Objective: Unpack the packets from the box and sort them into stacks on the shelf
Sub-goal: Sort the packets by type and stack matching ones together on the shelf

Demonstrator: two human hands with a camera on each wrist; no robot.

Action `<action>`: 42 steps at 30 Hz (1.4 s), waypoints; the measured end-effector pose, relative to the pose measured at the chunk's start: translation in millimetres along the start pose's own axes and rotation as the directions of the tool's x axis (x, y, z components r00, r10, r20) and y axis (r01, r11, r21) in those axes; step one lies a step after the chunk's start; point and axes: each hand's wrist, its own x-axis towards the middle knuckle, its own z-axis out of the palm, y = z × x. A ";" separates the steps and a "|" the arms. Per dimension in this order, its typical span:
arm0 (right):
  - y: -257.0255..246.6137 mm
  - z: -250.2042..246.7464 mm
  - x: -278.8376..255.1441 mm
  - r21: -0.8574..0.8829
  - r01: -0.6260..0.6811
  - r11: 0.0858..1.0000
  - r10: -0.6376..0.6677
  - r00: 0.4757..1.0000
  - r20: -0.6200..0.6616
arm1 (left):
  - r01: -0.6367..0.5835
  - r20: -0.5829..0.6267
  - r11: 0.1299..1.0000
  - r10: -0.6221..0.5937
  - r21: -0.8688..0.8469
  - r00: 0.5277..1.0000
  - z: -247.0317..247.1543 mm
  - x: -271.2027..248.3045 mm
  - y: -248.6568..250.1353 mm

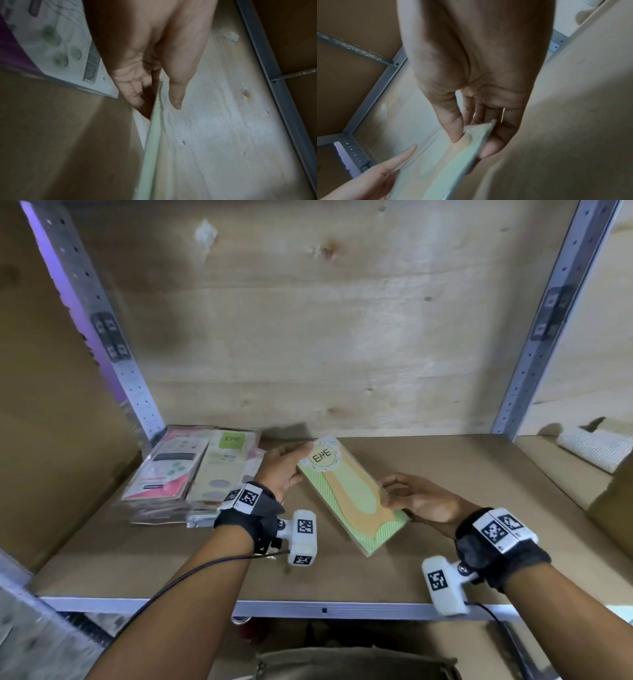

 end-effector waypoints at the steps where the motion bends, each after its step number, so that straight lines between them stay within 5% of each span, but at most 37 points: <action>1: -0.2 1.4 -0.3 -0.015 -0.005 1.000 0.005 1.000 0.011 | 0.002 -0.013 1.000 -0.001 0.023 1.000 -1.4 0.7 -1.1; 6: -2.0 5.0 -3.1 -0.017 0.007 1.000 -0.006 0.998 0.060 | 0.032 0.001 0.994 -0.032 0.105 0.999 -2.4 1.1 -4.0; 13: -7.9 -1.7 -5.5 0.044 0.018 0.999 -0.022 0.996 0.082 | 0.180 0.098 0.983 -0.176 -0.023 0.979 -8.8 -3.4 -1.9; 16: -6.3 -3.8 -5.6 0.026 0.011 1.000 -0.011 1.000 0.001 | 0.125 0.051 0.991 -0.123 -0.041 0.991 -4.6 0.1 -9.3; 19: -3.2 -6.9 -7.9 0.064 0.042 0.997 -0.035 0.993 -0.114 | 0.106 0.141 0.994 -0.109 0.024 0.984 3.2 -4.5 -16.5; 26: 1.8 -7.5 -15.8 0.246 -0.021 0.969 0.076 0.974 -0.214 | 0.096 0.424 0.903 -0.289 0.420 0.858 34.9 -26.2 -33.2; 33: 8.7 -15.9 -16.4 0.137 -0.142 0.980 0.176 0.943 -0.283 | 0.055 0.274 0.886 -0.201 0.460 0.940 49.0 -28.3 -35.8; 42: 7.5 -21.2 -20.3 0.042 -0.183 0.982 0.188 0.947 -0.261 | 0.102 0.238 0.841 -0.264 0.532 0.935 33.4 -24.8 -18.0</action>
